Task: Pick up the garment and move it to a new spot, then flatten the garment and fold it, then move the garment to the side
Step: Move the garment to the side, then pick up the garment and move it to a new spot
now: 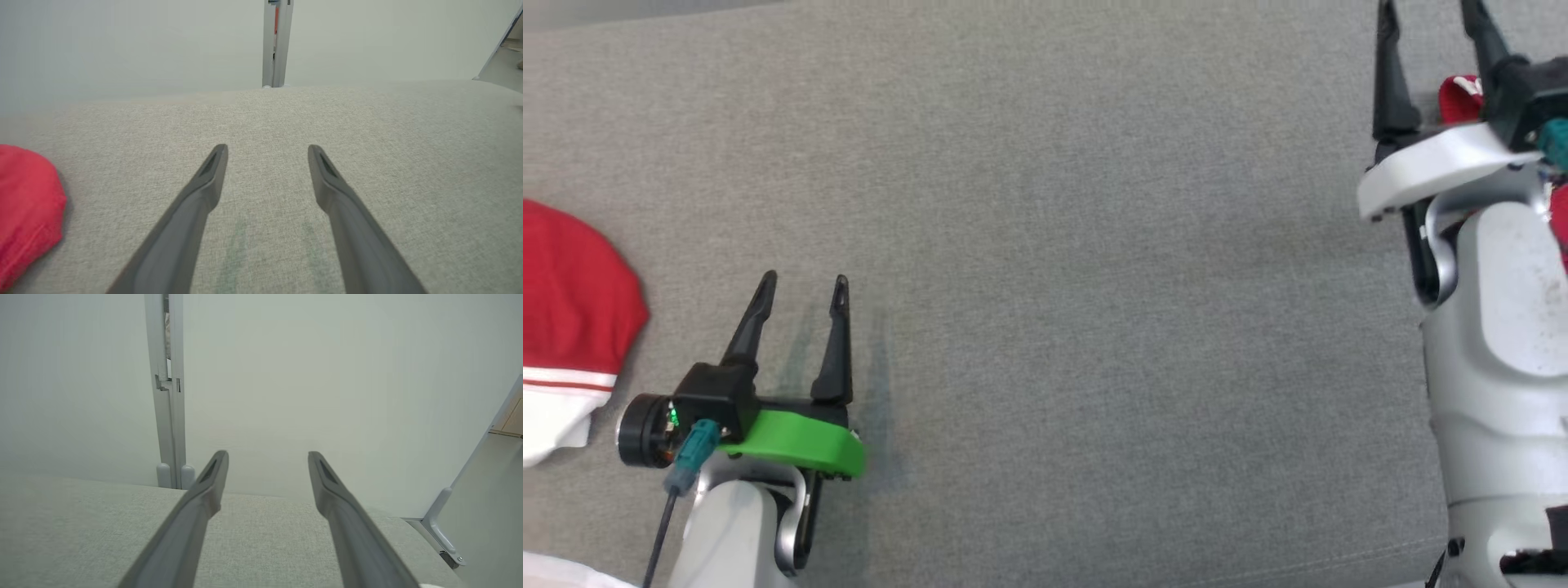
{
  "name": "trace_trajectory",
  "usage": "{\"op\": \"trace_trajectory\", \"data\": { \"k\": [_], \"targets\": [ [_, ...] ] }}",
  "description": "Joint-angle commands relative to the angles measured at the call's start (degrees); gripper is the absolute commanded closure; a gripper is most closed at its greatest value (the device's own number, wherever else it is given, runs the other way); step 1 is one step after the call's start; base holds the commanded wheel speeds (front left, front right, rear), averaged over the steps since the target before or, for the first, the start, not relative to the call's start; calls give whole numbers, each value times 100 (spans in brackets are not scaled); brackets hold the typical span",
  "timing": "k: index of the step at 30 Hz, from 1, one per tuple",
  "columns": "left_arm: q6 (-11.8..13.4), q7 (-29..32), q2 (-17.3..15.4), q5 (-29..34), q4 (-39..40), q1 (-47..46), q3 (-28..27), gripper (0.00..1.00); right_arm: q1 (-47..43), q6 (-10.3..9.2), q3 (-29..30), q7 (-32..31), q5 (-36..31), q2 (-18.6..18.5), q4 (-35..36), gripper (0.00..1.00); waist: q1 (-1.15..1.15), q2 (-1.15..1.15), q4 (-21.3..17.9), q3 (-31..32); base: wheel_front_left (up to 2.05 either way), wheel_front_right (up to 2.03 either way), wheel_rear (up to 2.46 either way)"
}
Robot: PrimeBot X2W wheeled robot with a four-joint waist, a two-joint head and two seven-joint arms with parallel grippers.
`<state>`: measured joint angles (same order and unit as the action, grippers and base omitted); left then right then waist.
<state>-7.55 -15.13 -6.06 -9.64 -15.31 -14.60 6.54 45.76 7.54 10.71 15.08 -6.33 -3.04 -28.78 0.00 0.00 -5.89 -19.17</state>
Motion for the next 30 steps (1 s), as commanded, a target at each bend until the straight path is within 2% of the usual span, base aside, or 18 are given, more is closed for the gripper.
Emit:
{"op": "trace_trajectory", "data": {
  "k": [1, 8, 19, 30],
  "targets": [
    [13, -2, 26, 63, -38, 80, -130, 0, -286, -11, -117, 9, 138, -7, 70, 0, 0, 0, 284, 282, 0, 0, 0],
    [13, -2, 139, 207, -274, 209, -635, 0, -1437, -11, -690, 10, 877, -5, 205, 0, 0, 0, 585, 521, 0, 0, 0],
    [13, -2, 265, 269, -268, 809, -1004, 0, -2760, -11, -647, 11, 1373, -2, 640, 0, 0, 0, 751, 1026, 0, 0, 0],
    [34, -2, 308, 227, -261, 1386, -1025, 0, -3535, -11, -675, 11, 1568, -1, 755, 0, 0, 0, 850, 1626, 0, 0, 0]
  ]
}}
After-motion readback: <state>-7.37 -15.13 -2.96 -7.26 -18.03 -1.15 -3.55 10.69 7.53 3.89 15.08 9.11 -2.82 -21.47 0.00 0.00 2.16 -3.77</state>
